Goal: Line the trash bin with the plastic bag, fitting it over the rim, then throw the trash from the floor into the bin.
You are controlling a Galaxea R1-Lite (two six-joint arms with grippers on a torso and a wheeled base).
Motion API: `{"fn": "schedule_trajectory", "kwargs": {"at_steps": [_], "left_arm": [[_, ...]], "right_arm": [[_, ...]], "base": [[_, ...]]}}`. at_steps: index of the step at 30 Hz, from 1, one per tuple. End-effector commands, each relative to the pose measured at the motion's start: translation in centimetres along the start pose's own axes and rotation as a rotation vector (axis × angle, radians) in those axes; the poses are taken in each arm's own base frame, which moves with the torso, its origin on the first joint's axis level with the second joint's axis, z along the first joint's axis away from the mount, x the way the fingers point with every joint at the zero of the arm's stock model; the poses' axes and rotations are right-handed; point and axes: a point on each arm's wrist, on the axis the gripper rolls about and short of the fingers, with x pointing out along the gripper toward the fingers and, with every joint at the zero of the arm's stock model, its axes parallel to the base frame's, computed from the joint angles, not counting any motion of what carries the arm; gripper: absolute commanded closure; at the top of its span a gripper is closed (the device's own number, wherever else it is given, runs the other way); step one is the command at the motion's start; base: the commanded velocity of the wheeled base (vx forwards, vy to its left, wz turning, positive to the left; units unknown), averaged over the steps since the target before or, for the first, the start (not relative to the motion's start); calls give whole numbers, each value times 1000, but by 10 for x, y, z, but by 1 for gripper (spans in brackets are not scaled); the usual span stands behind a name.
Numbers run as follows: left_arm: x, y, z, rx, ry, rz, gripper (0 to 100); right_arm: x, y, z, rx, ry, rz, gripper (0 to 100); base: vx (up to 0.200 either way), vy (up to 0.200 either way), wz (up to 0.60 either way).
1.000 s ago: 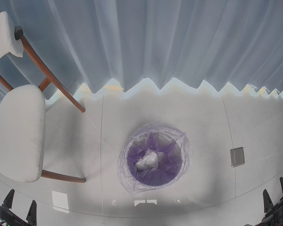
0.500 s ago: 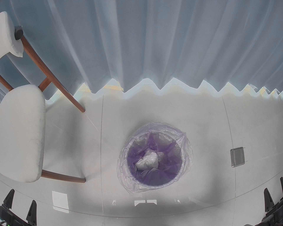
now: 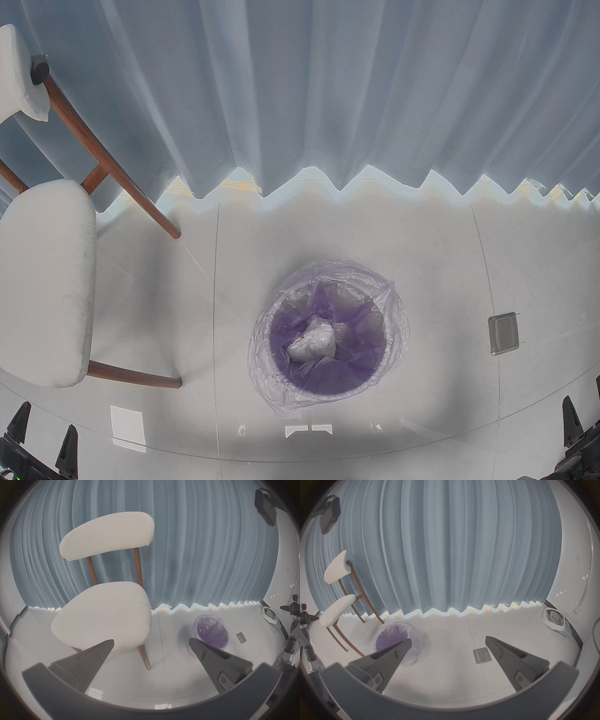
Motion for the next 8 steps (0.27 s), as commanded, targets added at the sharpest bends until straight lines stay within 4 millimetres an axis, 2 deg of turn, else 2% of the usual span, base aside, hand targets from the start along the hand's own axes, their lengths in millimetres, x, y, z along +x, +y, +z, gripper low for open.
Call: {"fn": "schedule_trajectory", "kwargs": {"at_steps": [1,8], "left_arm": [[0,0,-5,0,5,0,0],[0,0,-5,0,3,0,0]], "right_arm": [[0,0,-5,-1,5,2,0],[0,0,-5,3,5,0,0]], "base": [[0,0,0],[0,0,0]]}}
